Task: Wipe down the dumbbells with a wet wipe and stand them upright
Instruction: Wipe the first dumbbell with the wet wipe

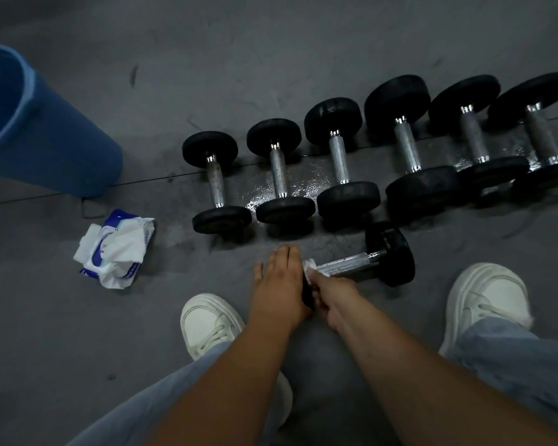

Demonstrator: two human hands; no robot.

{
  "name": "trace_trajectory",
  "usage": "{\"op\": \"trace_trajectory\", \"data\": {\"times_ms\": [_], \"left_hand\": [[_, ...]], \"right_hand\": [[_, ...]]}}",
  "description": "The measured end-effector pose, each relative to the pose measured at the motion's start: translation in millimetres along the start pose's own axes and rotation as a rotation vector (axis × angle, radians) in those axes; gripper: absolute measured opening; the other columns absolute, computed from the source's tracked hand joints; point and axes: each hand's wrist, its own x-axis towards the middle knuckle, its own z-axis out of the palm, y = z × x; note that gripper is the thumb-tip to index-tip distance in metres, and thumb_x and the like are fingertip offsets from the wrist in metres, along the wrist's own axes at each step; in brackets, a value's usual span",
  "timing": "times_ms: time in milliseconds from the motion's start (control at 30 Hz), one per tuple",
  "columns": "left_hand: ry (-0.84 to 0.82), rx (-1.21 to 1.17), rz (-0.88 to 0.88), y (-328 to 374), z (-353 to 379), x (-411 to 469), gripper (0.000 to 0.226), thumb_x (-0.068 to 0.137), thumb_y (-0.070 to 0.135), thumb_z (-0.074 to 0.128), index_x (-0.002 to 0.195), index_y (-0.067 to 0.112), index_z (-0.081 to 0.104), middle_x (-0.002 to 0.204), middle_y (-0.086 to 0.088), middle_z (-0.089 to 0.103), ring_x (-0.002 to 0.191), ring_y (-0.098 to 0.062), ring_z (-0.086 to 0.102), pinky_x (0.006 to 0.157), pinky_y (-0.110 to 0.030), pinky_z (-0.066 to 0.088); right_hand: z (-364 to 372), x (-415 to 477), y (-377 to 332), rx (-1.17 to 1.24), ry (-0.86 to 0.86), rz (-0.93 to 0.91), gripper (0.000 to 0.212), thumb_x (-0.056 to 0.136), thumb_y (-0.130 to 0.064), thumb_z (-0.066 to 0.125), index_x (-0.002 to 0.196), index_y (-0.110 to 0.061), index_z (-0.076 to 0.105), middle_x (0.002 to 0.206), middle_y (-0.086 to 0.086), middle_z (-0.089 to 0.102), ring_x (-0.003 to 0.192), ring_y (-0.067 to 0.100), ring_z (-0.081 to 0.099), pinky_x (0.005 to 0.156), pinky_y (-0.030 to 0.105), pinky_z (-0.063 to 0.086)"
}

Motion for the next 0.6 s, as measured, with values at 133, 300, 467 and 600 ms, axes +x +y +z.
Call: {"op": "trace_trajectory", "data": {"times_ms": [133, 300, 467, 600], "left_hand": [[-0.004, 0.007, 0.001, 0, -1, 0, 0.103, 0.076, 0.045, 0.072, 0.154, 0.017, 0.011, 0.161, -0.003, 0.014, 0.150, -0.019, 0.014, 0.121, -0.045, 0.013], [0.003, 0.014, -0.003, 2, -1, -1, 0.097, 0.080, 0.044, 0.067, 0.154, 0.016, 0.010, 0.162, -0.005, 0.013, 0.150, -0.021, 0.014, 0.120, -0.045, 0.014], [-0.017, 0.017, 0.001, 2, -2, -1, 0.098, 0.080, 0.041, 0.069, 0.154, 0.016, 0.010, 0.162, -0.004, 0.012, 0.150, -0.019, 0.013, 0.121, -0.044, 0.013], [0.002, 0.006, -0.004, 1, 0, -1, 0.096, 0.082, 0.042, 0.067, 0.154, 0.016, 0.010, 0.162, -0.005, 0.014, 0.150, -0.020, 0.014, 0.121, -0.044, 0.014]], "right_hand": [[2, 1, 12, -0.090, 0.129, -0.083, 0.039, 0.076, -0.038, 0.079, 0.090, -0.004, 0.068, 0.077, 0.008, 0.069, 0.059, 0.017, 0.062, 0.052, 0.025, 0.049], [7, -8, 18, -0.049, 0.089, -0.118, 0.027, 0.083, -0.031, 0.075, 0.085, -0.004, 0.071, 0.074, 0.005, 0.072, 0.072, 0.019, 0.069, 0.076, 0.032, 0.057], [11, -6, 16, -0.052, 0.125, -0.074, 0.029, 0.085, -0.030, 0.072, 0.093, -0.002, 0.069, 0.091, 0.014, 0.072, 0.073, 0.021, 0.068, 0.068, 0.029, 0.057], [5, -11, 18, -0.070, 0.165, -0.166, 0.026, 0.086, -0.029, 0.072, 0.086, -0.003, 0.070, 0.070, 0.003, 0.066, 0.063, 0.014, 0.062, 0.051, 0.016, 0.046]]}}
